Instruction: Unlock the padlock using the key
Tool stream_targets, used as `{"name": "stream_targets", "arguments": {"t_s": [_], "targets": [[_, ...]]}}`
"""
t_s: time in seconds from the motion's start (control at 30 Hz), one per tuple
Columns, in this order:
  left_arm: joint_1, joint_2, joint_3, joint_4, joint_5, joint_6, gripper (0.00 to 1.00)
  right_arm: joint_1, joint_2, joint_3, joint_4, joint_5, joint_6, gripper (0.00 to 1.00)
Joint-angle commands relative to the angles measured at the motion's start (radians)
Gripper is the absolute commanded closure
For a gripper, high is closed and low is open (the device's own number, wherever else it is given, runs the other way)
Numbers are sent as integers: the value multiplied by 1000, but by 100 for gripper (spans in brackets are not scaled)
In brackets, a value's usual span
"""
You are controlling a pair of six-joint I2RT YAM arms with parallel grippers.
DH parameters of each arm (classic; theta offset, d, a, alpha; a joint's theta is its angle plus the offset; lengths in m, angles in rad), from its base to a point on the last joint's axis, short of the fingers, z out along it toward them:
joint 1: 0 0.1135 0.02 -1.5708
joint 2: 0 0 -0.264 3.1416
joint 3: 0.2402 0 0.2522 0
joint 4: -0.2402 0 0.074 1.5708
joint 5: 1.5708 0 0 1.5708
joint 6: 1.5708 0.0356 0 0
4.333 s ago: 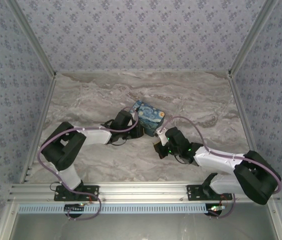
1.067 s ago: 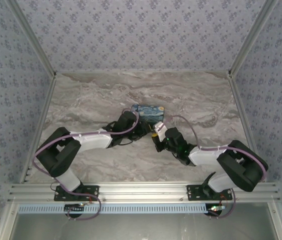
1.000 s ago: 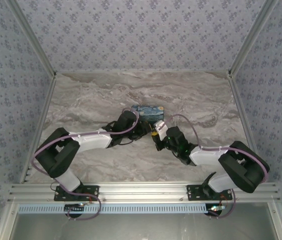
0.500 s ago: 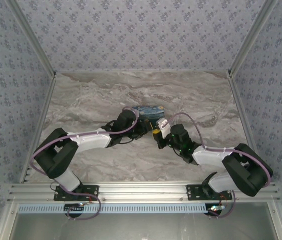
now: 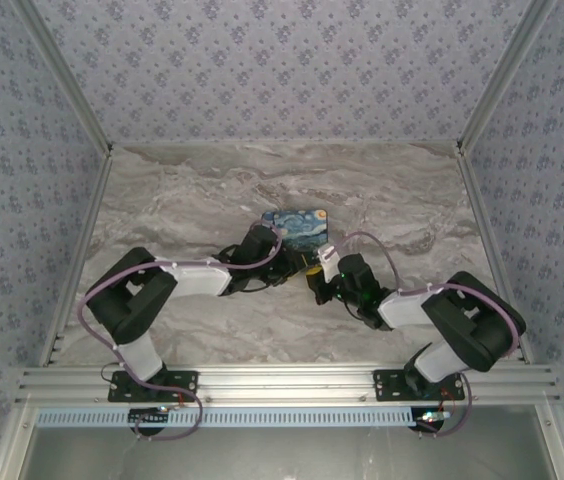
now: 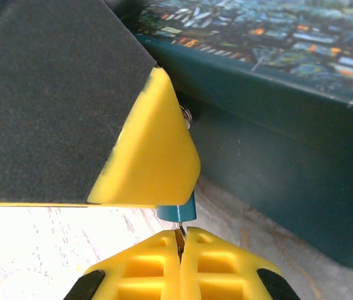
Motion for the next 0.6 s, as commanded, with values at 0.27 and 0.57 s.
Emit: {"name": "stream_targets", "arguments": {"t_s": [0.27, 0.57], "targets": [[-9, -9, 5, 40, 18, -4, 57, 10, 29, -9, 51, 70, 55, 100], [19, -184, -31, -100, -52, 67, 42, 10, 21, 30, -28, 41, 97, 100]]}}
